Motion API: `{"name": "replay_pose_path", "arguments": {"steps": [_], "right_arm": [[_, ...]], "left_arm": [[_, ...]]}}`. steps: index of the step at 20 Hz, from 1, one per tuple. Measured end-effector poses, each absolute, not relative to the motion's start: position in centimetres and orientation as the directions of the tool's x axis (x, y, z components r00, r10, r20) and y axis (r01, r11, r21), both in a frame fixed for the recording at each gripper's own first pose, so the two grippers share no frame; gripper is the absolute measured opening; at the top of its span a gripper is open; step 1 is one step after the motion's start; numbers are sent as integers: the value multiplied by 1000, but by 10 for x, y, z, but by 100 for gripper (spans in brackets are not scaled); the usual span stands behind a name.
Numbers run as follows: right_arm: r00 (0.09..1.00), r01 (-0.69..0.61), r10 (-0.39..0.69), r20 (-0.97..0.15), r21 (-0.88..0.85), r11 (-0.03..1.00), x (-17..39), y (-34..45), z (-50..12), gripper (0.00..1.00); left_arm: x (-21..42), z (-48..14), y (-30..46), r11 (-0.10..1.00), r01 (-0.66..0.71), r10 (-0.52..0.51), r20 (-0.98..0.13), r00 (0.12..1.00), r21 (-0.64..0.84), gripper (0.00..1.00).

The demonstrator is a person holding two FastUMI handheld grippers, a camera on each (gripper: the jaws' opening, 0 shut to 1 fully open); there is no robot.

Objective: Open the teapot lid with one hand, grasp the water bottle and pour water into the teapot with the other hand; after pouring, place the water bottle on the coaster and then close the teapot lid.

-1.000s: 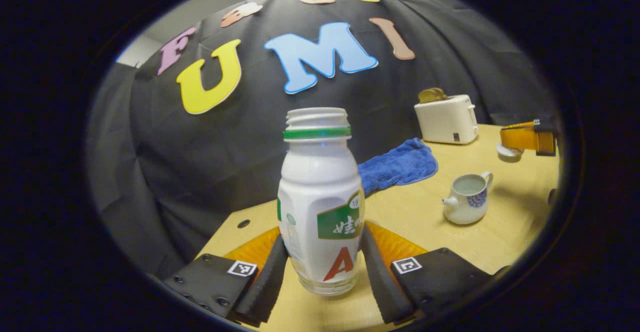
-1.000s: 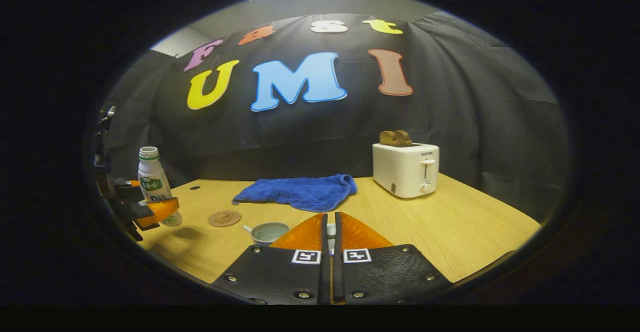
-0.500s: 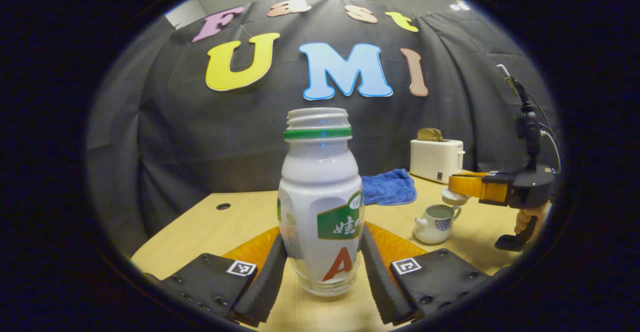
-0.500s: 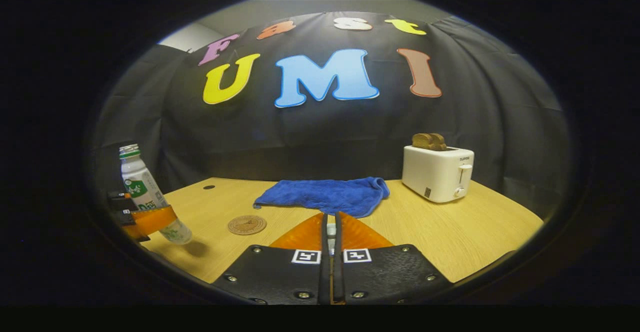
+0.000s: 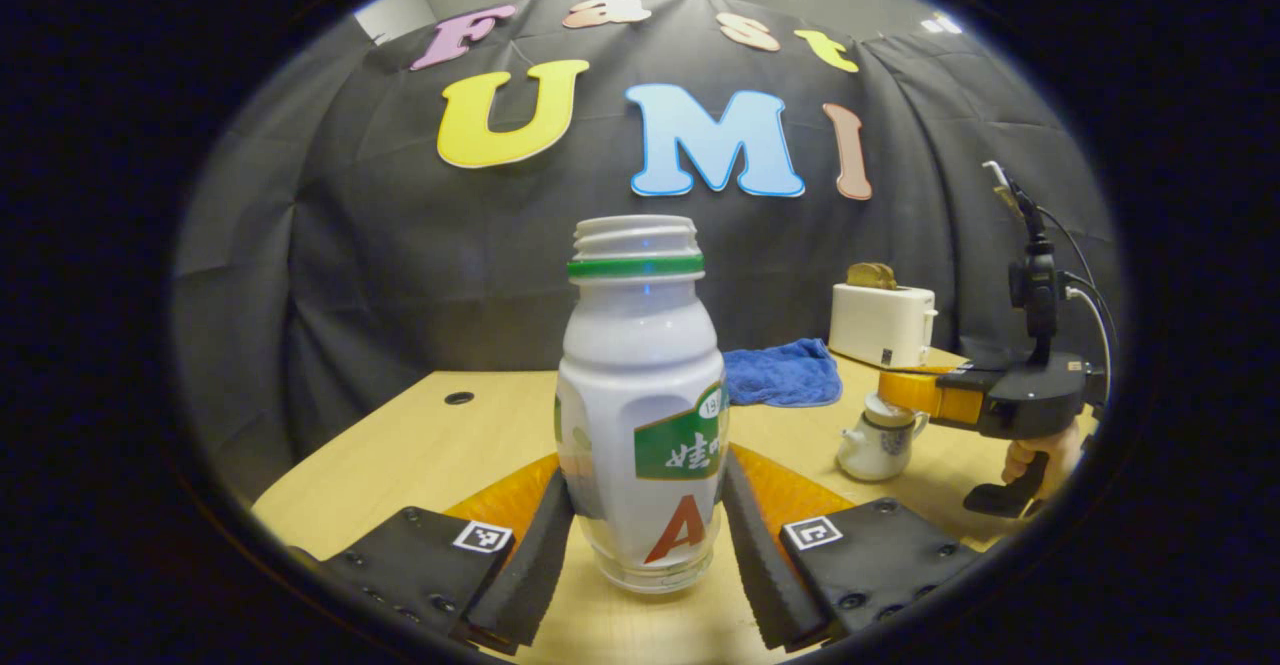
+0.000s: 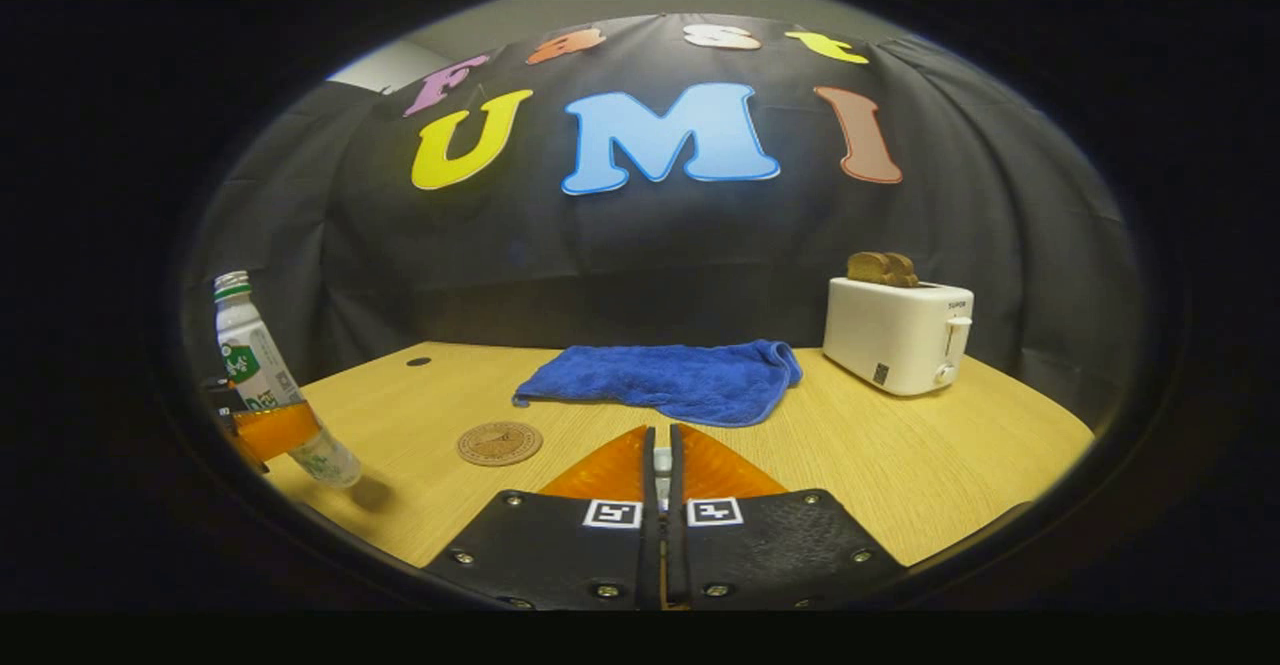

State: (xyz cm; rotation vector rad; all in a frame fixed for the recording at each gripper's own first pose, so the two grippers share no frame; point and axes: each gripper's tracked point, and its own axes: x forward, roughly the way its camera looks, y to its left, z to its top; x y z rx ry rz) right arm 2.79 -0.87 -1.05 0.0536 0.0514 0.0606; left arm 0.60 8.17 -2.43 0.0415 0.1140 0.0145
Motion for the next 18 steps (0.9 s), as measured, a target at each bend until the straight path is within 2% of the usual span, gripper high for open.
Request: {"name": "replay_pose_path", "arguments": {"steps": [1, 2, 5, 17, 18], "right_arm": [[997, -59, 62, -53, 54, 997, 28, -9, -11, 10], [997, -57, 60, -55, 52, 997, 28, -8, -13, 2], [997, -51, 54, -58, 42, 998, 30, -9, -14, 0], [997, -37, 40, -69, 50, 998, 29, -10, -26, 2], [997, -36, 39, -67, 47, 998, 28, -10, -26, 2]], "left_arm": [[6, -24, 83, 999, -14, 19, -113, 993, 43, 89], [6, -23, 84, 999, -15, 20, -112, 994, 44, 89], [5, -22, 83, 999, -13, 17, -107, 994, 45, 89], [1, -18, 78, 1000, -2, 5, -107, 994, 31, 89], [1, -17, 77, 1000, -1, 4, -107, 994, 28, 84]]}}
